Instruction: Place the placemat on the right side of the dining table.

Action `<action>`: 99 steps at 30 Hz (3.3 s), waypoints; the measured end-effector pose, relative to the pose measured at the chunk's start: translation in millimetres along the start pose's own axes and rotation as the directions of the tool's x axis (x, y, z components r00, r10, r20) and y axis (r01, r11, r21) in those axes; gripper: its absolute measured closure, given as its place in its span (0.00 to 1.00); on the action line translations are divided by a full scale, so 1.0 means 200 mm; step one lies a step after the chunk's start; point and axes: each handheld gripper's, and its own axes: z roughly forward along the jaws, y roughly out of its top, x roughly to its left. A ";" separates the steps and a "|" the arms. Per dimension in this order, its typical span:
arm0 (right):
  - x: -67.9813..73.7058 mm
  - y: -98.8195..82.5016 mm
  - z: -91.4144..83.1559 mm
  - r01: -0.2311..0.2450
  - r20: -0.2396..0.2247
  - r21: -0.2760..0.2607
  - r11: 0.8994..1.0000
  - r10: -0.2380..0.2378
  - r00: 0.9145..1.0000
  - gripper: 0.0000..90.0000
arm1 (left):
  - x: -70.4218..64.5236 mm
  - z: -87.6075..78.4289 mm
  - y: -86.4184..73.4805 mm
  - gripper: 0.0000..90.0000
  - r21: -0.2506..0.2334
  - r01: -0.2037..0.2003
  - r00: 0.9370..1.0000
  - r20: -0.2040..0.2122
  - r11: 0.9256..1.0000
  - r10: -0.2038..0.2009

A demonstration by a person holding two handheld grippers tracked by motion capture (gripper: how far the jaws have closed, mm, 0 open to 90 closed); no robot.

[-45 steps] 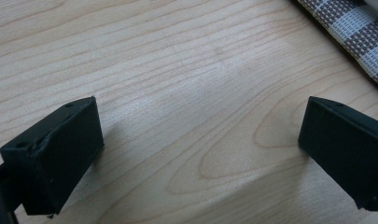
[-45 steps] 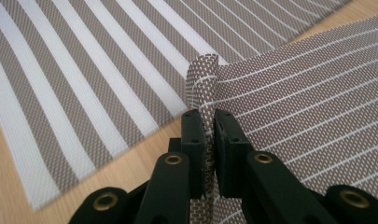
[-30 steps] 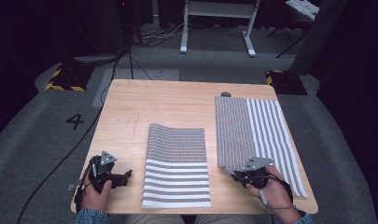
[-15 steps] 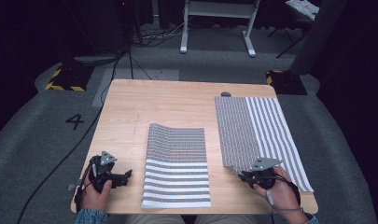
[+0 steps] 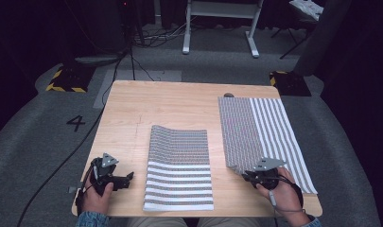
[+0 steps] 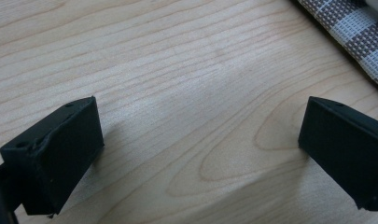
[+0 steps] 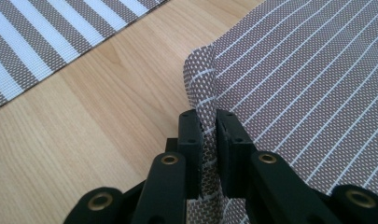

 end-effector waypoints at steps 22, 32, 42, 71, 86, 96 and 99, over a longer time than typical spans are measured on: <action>0.05 0.02 -0.04 -0.088 -0.061 -0.077 0.993 0.084 0.995 0.97 | 0.00 0.00 0.00 0.00 0.000 0.000 1.000 0.000 1.000 0.000; 0.11 -0.02 0.09 -0.036 -0.075 0.030 0.999 0.038 0.996 0.96 | 0.00 0.00 0.00 0.00 -0.002 0.000 1.000 0.002 1.000 0.000; 0.17 0.04 0.06 -0.101 -0.106 -0.104 0.989 0.090 0.990 0.76 | 0.00 0.00 0.00 0.00 -0.001 -0.004 1.000 0.002 1.000 0.004; 0.59 0.37 0.40 0.010 -0.183 -0.126 0.992 -0.033 0.982 0.22 | 0.00 0.00 0.00 0.00 -0.002 -0.004 1.000 0.003 1.000 0.004; 0.63 0.32 0.47 0.117 -0.174 -0.109 0.987 -0.135 0.976 0.14 | 0.00 0.00 0.00 0.00 -0.001 -0.004 1.000 0.005 1.000 0.004; 0.64 0.30 0.48 0.136 -0.178 -0.134 0.982 -0.159 0.971 0.05 | 0.00 0.00 0.00 0.00 0.000 -0.003 1.000 0.004 1.000 0.003; 0.64 0.30 0.48 0.137 -0.179 -0.135 0.981 -0.160 0.971 0.05 | 0.00 0.00 0.00 0.00 0.000 -0.002 1.000 0.004 1.000 0.002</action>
